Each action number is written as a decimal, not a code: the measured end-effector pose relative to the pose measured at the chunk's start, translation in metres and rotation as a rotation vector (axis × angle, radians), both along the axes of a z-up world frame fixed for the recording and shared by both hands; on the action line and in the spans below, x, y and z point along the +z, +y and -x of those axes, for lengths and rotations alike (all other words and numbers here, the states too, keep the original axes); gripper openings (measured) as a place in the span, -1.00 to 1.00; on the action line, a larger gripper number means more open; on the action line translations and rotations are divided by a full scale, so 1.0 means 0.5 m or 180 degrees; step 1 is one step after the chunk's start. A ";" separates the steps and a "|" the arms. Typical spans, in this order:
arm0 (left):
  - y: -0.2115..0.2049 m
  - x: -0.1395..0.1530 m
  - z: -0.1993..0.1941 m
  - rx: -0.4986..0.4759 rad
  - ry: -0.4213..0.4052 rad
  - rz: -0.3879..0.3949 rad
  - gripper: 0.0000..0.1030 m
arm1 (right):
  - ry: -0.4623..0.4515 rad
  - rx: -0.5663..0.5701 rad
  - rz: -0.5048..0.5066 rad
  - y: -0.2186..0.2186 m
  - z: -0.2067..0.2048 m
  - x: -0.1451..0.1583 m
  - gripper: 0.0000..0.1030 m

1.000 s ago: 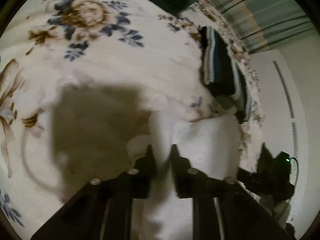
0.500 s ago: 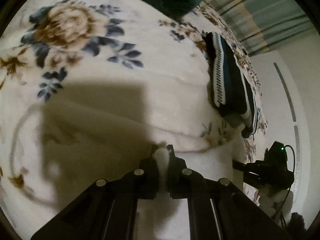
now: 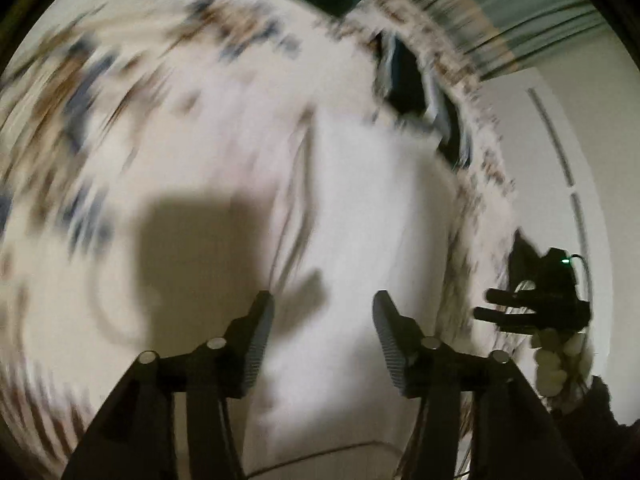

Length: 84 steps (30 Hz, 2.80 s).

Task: Fold small clothes

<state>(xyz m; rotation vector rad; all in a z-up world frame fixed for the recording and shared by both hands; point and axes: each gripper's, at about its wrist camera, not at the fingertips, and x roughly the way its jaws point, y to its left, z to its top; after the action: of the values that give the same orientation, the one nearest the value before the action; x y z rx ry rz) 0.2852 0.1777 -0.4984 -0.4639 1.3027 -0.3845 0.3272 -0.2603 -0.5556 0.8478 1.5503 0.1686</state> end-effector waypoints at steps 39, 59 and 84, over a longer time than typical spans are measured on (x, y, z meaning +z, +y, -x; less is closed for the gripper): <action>0.035 -0.165 0.354 0.0382 0.0546 -0.0130 -0.81 | 0.0611 0.0560 0.0675 0.319 0.579 -0.153 -0.91; -0.023 -0.199 0.347 0.0191 0.0555 0.0388 -0.77 | 0.0328 -0.0343 -0.1035 0.229 0.596 -0.230 0.45; -0.084 0.058 -0.158 0.0514 -0.0183 0.1148 -0.78 | -0.0618 -0.0669 -0.1012 0.141 0.134 0.084 -0.74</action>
<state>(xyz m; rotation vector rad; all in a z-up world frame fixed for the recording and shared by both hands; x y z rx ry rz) 0.3644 0.1359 -0.4696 -0.8499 1.1332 -0.4958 0.2604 -0.1898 -0.5137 1.2019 1.2605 0.3403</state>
